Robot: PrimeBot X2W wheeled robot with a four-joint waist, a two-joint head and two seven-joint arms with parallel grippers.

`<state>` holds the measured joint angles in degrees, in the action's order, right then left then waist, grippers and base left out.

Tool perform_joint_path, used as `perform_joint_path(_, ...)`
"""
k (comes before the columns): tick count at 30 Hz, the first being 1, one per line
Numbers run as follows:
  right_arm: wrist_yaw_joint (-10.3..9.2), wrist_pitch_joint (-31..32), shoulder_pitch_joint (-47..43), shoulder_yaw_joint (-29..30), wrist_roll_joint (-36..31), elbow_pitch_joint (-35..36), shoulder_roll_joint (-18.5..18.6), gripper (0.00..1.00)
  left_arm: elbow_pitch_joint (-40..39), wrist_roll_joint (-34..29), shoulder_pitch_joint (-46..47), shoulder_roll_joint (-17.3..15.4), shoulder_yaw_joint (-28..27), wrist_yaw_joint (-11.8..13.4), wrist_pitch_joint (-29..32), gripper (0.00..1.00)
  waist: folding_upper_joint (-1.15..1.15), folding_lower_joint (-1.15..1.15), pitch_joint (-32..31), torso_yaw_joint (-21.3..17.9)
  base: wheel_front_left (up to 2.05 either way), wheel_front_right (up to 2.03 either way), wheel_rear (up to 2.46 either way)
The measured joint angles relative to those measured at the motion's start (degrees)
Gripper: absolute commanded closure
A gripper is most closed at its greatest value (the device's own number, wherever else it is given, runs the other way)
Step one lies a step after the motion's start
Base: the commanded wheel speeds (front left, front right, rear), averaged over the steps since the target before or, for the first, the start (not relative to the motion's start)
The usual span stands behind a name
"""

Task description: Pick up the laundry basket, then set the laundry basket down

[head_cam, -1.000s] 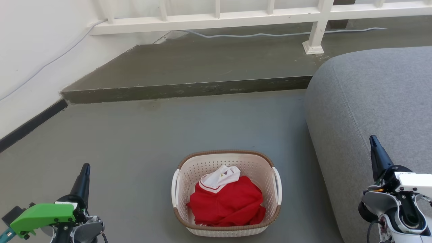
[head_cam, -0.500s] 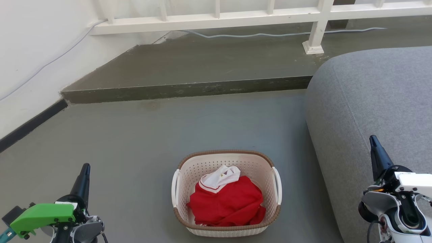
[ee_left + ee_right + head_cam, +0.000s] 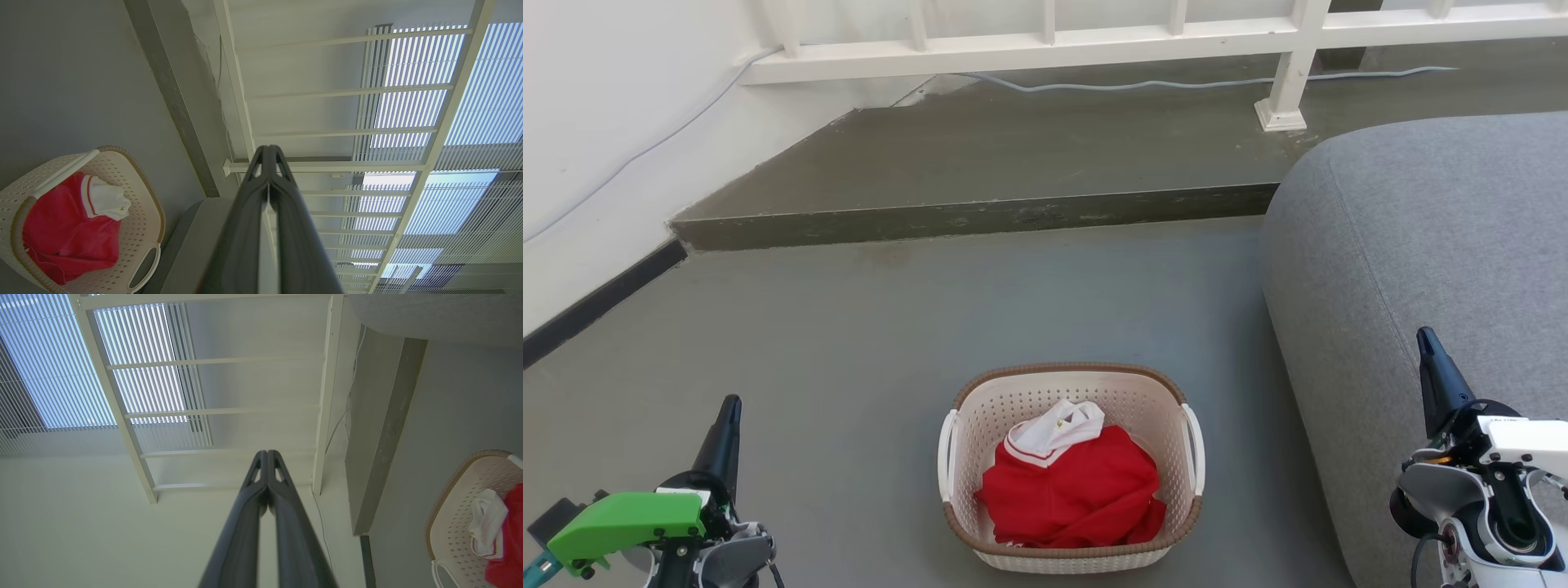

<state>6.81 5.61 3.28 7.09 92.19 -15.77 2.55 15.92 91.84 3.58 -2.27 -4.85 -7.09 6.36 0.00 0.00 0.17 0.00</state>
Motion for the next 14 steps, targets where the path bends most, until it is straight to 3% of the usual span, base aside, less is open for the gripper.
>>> perform_joint_path(14, 0.0, 0.0, 0.0, 0.0, 0.0, 0.0, 0.0, 1.0, 0.0, 0.0, 0.0, 0.0, 0.0, 0.0, 0.0, 1.0, 0.0, 0.0, 0.0, 0.0, 0.0, 0.0, 0.0)
